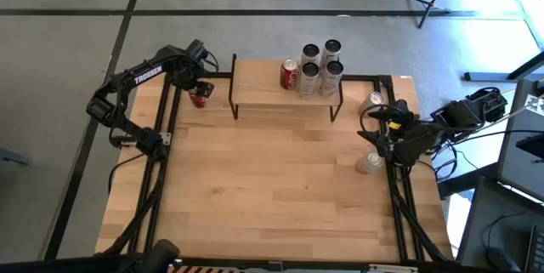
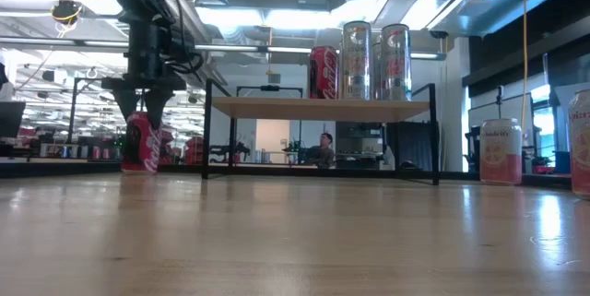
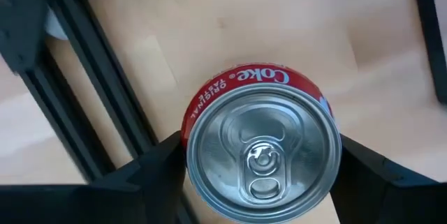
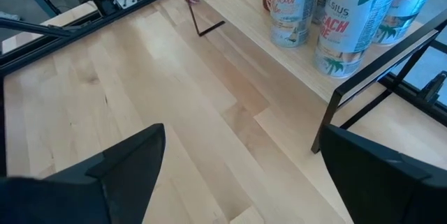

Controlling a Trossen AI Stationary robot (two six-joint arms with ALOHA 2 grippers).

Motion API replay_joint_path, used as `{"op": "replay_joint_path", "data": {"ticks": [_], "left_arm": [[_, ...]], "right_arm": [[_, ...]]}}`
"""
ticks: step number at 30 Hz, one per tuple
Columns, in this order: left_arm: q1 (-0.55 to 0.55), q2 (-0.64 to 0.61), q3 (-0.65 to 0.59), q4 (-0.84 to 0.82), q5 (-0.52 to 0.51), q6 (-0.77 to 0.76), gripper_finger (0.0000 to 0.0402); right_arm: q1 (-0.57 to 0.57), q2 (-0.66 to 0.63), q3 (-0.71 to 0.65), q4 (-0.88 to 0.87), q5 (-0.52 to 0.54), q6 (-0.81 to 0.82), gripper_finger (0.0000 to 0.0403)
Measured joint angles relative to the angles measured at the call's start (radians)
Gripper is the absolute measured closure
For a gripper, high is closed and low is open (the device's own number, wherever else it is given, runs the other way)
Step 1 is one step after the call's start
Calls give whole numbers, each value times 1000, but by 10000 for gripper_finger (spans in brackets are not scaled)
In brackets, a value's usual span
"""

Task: Place canned beverage on shelf
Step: Put the red-white soda can on the shelf aligned with the other red-white soda can

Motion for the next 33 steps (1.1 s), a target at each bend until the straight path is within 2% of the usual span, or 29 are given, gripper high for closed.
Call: {"op": "replay_joint_path", "data": {"ticks": [7, 10, 13, 18, 22, 26, 30, 33], "left_arm": [[-90, -142, 16, -126, 80, 36, 139], [-167, -226, 16, -185, 157, 64, 139], [-297, -315, 18, -171, 227, 43, 139], [-564, -399, 18, -145, 228, -164, 139], [-791, -385, 18, -31, 185, -372, 139], [-990, -330, 18, 139, 114, -541, 139], [-1118, -241, 28, 315, 93, -615, 139], [-1181, -137, 101, 329, 91, -631, 139]], "right_arm": [[0, 0, 0, 0, -17, -7, 38], [0, 0, 0, 0, -35, -7, 38], [0, 0, 0, -1, -45, -10, 38], [0, 6, 0, 10, -46, -11, 38], [0, 38, 0, 75, -67, -49, 38], [1, 87, 0, 181, -156, -116, 38], [1, 150, 0, 235, -243, -133, 38], [1, 217, 0, 253, -288, -139, 38]]}}
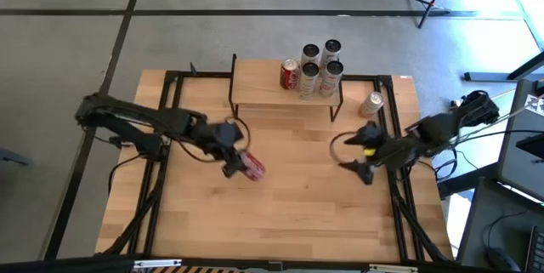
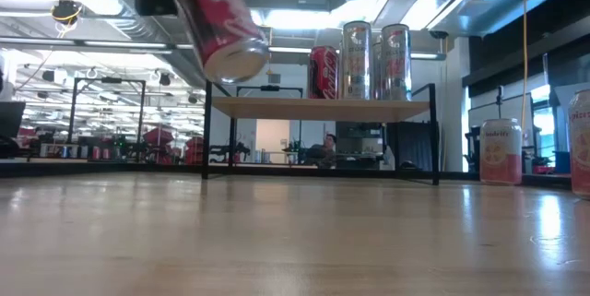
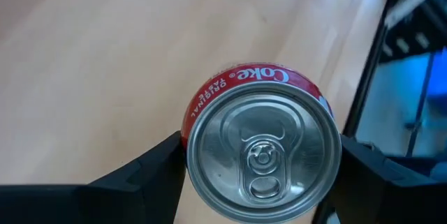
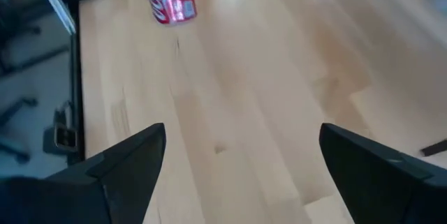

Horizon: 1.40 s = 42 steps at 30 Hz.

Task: Place canned beverage on shelf
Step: Put the red-white soda can on the shelf aligned with the other red-white soda can

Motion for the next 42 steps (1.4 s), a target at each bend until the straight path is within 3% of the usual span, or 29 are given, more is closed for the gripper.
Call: {"op": "replay_joint_path", "data": {"ticks": [5, 13, 25, 34, 42], "left_arm": [[-64, 198, 221, -73, -39, 150, 139], [-62, 473, 452, -250, 40, 442, 139], [-63, 635, 468, -290, 2, 718, 139], [-64, 639, 468, -281, -34, 678, 116], [-62, 639, 468, -285, -45, 666, 51]], "right_arm": [[0, 84, 0, 31, -79, -5, 38], [0, 173, 0, 34, -97, -59, 38], [0, 202, 0, 53, -97, -56, 38], [0, 202, 0, 55, -114, -56, 38], [0, 202, 0, 55, -105, -56, 38]]}}
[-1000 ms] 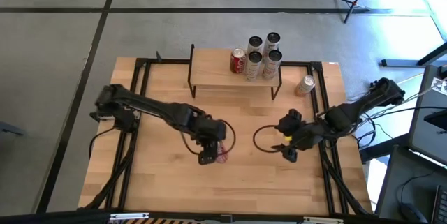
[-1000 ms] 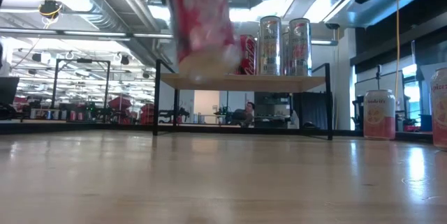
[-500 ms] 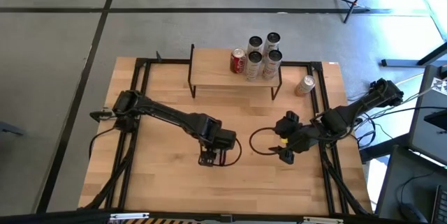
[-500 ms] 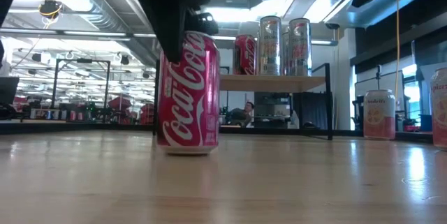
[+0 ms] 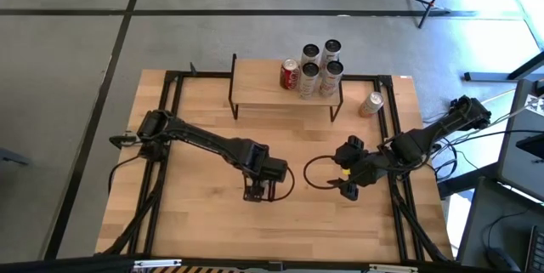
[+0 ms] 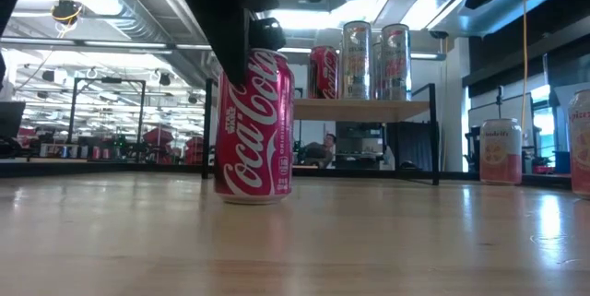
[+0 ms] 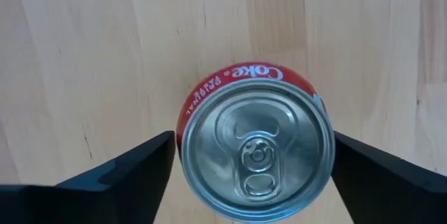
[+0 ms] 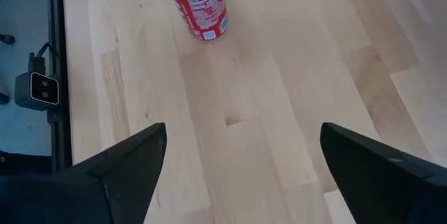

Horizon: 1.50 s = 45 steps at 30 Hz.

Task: Place canned beverage on shelf
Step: Put the red-white soda can on the shelf aligned with the other red-white soda can

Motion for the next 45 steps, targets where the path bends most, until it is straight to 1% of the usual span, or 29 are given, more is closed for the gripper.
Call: {"op": "replay_joint_path", "data": {"ticks": [3, 6, 10, 13, 17, 21, 27, 30, 31, 33, 36, 45], "left_arm": [[0, 0, 1, -6, 2, -4, 34], [0, 0, 31, -61, 19, -24, 29], [0, -1, 107, -119, 15, -64, 27], [0, -5, 174, -177, -28, -117, 27], [-4, -15, 246, -231, -140, -265, 27], [-30, -68, 251, -223, -294, -480, 27], [-99, -141, 197, -264, -457, -775, 27], [-149, -175, 149, -269, -592, -896, 27], [-162, -180, 133, -272, -621, -943, 27], [-180, -182, 118, -270, -627, -1026, 27], [-194, -181, 116, -227, -594, -1080, 27], [-163, -175, 116, -35, -520, -1083, 27]], "right_arm": [[0, 0, 0, 0, 0, 0, 38], [0, 0, 0, 0, 0, 0, 38], [0, 0, 0, 0, 0, -9, 38], [0, 0, 0, 0, -1, -23, 38], [0, 0, 0, -2, -10, -24, 38], [0, 0, 0, -3, -10, -25, 38], [0, 0, 0, -25, -11, -46, 38], [0, 0, 0, -36, -18, -77, 38], [0, 0, 0, -36, -19, -89, 38], [-2, 0, 0, -32, -19, -97, 38], [-2, 0, 0, -31, -18, -102, 38], [-1, 0, 0, -32, 1, -128, 38]]}}
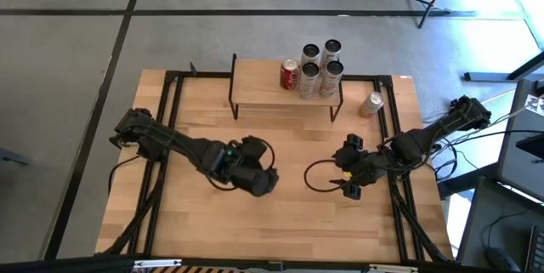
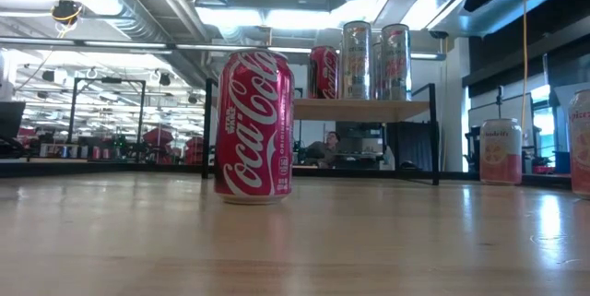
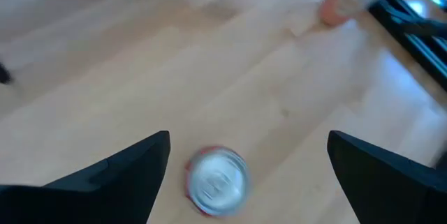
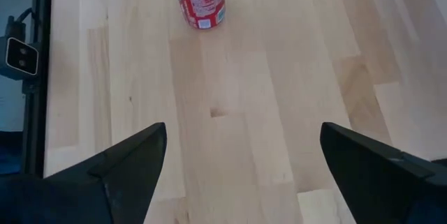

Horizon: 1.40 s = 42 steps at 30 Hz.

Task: Place canned beverage on shelf
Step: Put the red-white soda can on the shelf aligned with the other red-white soda can

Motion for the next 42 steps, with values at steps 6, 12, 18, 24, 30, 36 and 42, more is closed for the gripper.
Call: {"op": "replay_joint_path", "data": {"ticks": [6, 12, 18, 24, 30, 36, 42], "left_arm": [[-13, 36, -13, 14, -44, -61, 27], [-40, 108, -55, 59, -66, -160, 27], [-69, 156, -56, 66, -122, -249, 27], [-88, 194, -56, 68, -161, -374, 27], [-88, 217, -56, 64, -184, -420, 27], [-88, 228, -56, 20, -175, -417, 27], [-89, 191, -56, -11, -193, -415, 27]], "right_arm": [[42, 0, 0, 23, -4, -6, 38], [75, 0, 0, 25, -10, -2, 38], [75, 0, 0, 21, -20, -2, 38], [75, 0, 0, -1, -20, -18, 38], [75, 0, 0, 4, -20, -19, 38], [72, 0, 0, 5, -14, -26, 38], [72, 0, 0, 7, -12, -32, 38]]}}
